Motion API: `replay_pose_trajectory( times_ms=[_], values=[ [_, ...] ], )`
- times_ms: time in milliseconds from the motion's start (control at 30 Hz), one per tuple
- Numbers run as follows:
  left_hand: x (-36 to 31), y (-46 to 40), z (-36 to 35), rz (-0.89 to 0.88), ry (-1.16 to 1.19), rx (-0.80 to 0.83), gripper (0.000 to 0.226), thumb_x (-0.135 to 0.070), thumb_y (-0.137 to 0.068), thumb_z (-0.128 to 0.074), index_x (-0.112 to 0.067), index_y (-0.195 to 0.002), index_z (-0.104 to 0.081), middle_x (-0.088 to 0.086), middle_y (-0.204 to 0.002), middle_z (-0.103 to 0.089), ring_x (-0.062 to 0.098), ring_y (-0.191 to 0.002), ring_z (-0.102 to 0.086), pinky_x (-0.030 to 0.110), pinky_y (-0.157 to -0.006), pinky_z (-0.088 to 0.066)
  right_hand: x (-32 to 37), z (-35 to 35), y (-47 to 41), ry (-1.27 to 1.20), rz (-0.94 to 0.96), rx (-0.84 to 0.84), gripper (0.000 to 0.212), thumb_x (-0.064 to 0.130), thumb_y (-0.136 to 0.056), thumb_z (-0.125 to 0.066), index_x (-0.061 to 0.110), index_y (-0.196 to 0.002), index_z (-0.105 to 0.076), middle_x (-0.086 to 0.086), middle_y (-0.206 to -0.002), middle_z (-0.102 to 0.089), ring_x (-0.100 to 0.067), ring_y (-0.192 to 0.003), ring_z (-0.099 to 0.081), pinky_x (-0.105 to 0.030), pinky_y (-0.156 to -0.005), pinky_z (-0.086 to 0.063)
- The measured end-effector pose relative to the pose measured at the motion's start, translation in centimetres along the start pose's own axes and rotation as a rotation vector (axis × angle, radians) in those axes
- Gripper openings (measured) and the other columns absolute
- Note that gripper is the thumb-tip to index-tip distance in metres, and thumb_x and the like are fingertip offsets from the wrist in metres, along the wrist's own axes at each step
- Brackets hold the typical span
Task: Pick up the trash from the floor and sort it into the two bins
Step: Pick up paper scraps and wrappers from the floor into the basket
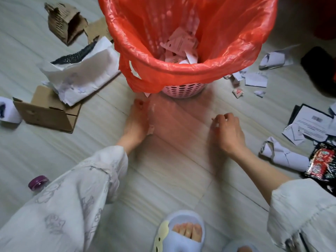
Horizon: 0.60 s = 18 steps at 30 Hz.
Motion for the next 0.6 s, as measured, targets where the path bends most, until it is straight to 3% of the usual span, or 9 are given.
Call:
replay_pose_trajectory(
  times_ms=[100, 167, 267, 333, 433, 500, 567, 600],
  values=[
    [0.5, -2.3, -0.6, -0.174, -0.208, 0.075, 0.068, 0.001, -0.079, -0.057, -0.016, -0.14, -0.031, 0.017, -0.138, -0.034, 0.039, -0.111, -0.044, 0.044, -0.085, -0.042, -0.1, -0.3, -0.5, 0.035, -0.004, -0.002, 0.02, 0.014, -0.095, -0.044, -0.001, -0.108, -0.05, -0.021, -0.113, -0.045, -0.038, -0.105, -0.042, -0.047, -0.076, -0.046],
    [1.3, -3.8, -1.4, -0.199, -0.238, 0.138, 0.073, 0.001, -0.078, -0.053, -0.016, -0.144, -0.025, 0.02, -0.139, -0.033, 0.044, -0.117, -0.039, 0.05, -0.09, -0.04, 0.0, -0.4, -0.8, 0.025, -0.005, 0.003, 0.023, 0.018, -0.097, -0.043, -0.002, -0.104, -0.051, -0.02, -0.111, -0.046, -0.037, -0.104, -0.043, -0.047, -0.075, -0.045],
    [1.0, -4.1, -1.9, -0.222, -0.262, 0.142, 0.07, -0.002, -0.081, -0.049, -0.018, -0.145, -0.025, 0.014, -0.141, -0.034, 0.045, -0.12, -0.037, 0.05, -0.09, -0.042, -0.1, -0.5, -1.0, 0.033, -0.005, 0.018, 0.025, 0.02, -0.097, -0.044, -0.002, -0.104, -0.052, -0.02, -0.112, -0.047, -0.037, -0.105, -0.043, -0.044, -0.075, -0.044],
    [0.8, -2.9, -2.2, -0.212, -0.277, 0.099, 0.056, -0.006, -0.086, -0.049, -0.018, -0.139, -0.035, 0.013, -0.14, -0.036, 0.041, -0.117, -0.039, 0.047, -0.086, -0.045, 0.0, -0.7, -0.9, 0.036, 0.0, 0.054, 0.025, 0.018, -0.098, -0.042, -0.002, -0.107, -0.051, -0.02, -0.113, -0.047, -0.036, -0.107, -0.044, -0.042, -0.075, -0.041],
    [1.0, 0.9, -2.7, -0.292, -0.237, 0.117, 0.024, -0.031, -0.086, -0.044, -0.031, -0.107, -0.056, 0.014, -0.126, -0.049, 0.037, -0.108, -0.049, 0.049, -0.081, -0.051, 0.2, -1.1, -0.3, 0.032, 0.01, 0.093, 0.021, 0.014, -0.097, -0.041, -0.002, -0.107, -0.05, -0.02, -0.112, -0.048, -0.036, -0.107, -0.045, -0.041, -0.075, -0.042],
    [1.4, 2.2, -2.9, -0.258, -0.19, 0.118, 0.026, -0.019, -0.084, -0.053, -0.03, -0.107, -0.059, 0.013, -0.122, -0.05, 0.034, -0.105, -0.052, 0.047, -0.083, -0.05, 0.6, -1.1, 0.3, 0.025, 0.026, 0.115, 0.023, 0.017, -0.097, -0.041, -0.002, -0.106, -0.05, -0.02, -0.112, -0.049, -0.036, -0.107, -0.046, -0.042, -0.077, -0.043],
    [1.4, 2.5, -2.4, -0.159, -0.22, 0.096, 0.037, -0.002, -0.076, -0.064, -0.013, -0.111, -0.06, 0.015, -0.116, -0.051, 0.033, -0.1, -0.052, 0.042, -0.078, -0.049, 0.9, -1.0, 0.7, 0.028, 0.042, 0.124, 0.024, 0.019, -0.097, -0.042, -0.002, -0.106, -0.051, -0.019, -0.111, -0.051, -0.036, -0.105, -0.047, -0.041, -0.077, -0.042],
    [1.1, 2.7, -2.1, -0.194, -0.272, 0.079, 0.039, 0.0, -0.068, -0.072, -0.006, -0.106, -0.061, 0.018, -0.108, -0.055, 0.035, -0.094, -0.054, 0.04, -0.072, -0.05, 1.1, -1.0, 0.9, 0.035, 0.049, 0.125, 0.022, 0.017, -0.096, -0.043, -0.001, -0.105, -0.052, -0.019, -0.111, -0.052, -0.036, -0.104, -0.048, -0.04, -0.077, -0.042]
  ],
)
Point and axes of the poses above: each hand's wrist, its own y-axis away from the middle knuckle, its own z-axis out of the back of the hand, x = y × z, the point moved 1 cm from there along -y, towards the middle knuckle
